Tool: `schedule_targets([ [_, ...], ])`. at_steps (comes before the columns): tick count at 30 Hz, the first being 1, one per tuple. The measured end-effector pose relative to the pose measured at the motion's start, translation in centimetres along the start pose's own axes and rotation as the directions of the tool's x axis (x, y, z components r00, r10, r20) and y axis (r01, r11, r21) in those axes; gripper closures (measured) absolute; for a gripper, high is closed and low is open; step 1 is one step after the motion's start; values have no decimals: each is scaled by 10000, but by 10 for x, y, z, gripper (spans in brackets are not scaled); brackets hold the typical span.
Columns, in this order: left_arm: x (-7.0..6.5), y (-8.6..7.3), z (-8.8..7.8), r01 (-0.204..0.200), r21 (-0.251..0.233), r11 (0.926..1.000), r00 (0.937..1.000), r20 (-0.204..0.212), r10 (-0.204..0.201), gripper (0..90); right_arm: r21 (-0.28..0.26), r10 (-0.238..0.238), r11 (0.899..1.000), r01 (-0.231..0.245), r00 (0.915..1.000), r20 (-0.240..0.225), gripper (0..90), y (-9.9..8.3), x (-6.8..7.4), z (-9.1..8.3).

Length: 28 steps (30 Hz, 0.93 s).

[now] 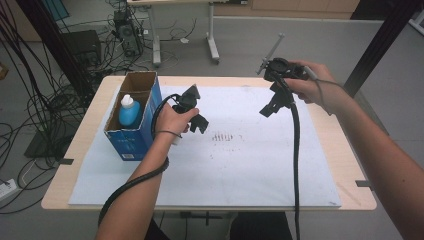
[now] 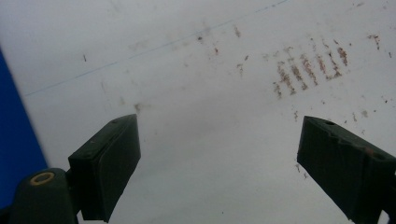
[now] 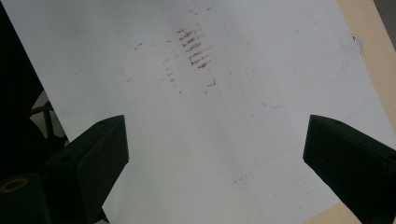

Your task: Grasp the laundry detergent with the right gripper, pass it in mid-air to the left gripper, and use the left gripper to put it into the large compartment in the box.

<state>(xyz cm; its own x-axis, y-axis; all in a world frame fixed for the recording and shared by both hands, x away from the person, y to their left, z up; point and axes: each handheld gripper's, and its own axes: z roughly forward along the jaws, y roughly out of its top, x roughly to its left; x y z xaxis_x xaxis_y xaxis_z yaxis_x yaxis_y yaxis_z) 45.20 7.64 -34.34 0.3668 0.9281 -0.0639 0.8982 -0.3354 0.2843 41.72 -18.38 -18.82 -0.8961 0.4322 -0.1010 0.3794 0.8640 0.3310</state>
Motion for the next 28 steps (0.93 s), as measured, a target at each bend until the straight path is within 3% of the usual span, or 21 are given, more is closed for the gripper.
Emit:
schedule_targets([
  [28,5,-8,1,14,-12,10000,10000,84,-14,150,53,43,10000,-43,10000,-57,66,0,4,7],
])
